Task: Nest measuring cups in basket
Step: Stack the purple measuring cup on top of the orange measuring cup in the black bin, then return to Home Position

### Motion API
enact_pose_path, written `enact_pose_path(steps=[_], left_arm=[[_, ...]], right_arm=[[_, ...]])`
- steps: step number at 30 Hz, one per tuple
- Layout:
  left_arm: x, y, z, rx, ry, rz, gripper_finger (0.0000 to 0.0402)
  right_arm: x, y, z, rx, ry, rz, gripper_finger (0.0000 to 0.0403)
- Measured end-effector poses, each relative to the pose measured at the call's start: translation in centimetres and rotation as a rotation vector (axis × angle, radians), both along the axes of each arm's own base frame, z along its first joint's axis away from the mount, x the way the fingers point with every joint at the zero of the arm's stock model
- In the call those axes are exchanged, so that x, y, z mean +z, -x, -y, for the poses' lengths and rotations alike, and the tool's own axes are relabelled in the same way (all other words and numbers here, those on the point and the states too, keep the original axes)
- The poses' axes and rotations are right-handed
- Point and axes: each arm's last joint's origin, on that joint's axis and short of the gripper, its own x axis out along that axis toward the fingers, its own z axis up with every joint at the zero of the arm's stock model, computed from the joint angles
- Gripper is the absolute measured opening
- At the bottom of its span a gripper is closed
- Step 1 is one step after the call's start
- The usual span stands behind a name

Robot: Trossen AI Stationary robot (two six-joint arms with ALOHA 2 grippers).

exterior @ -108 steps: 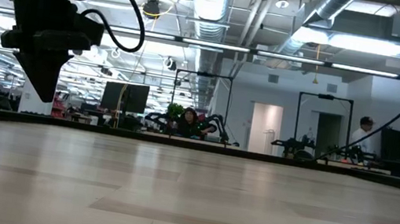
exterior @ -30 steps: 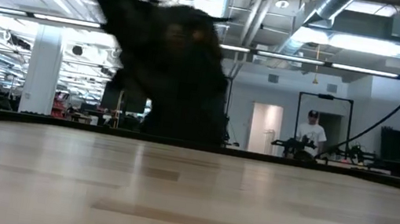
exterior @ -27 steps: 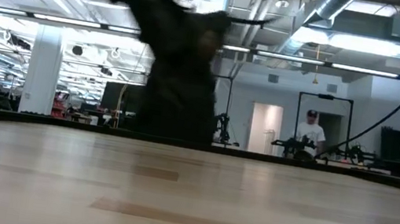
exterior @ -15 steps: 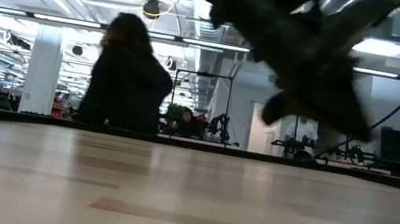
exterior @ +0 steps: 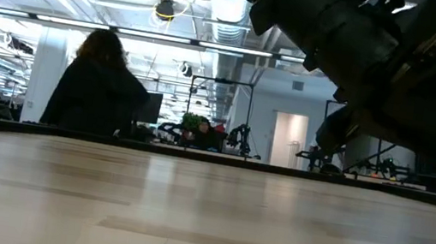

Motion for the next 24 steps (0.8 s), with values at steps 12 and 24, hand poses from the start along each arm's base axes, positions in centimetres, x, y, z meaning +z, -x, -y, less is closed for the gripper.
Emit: enact_pose_path(steps=[12, 24], left_arm=[[0.1, 0.1, 0.4, -0.004, 0.018, 0.0, 0.0], [2.3, 2.8, -5.2, 0.101, -0.144, -0.287, 0.0]], right_arm=[[0.1, -0.8, 0.2, 0.009, -0.02, 0.039, 0.002], [7.8, -2.2, 1.4, 0.219, -0.009, 0.162, 0.0015]])
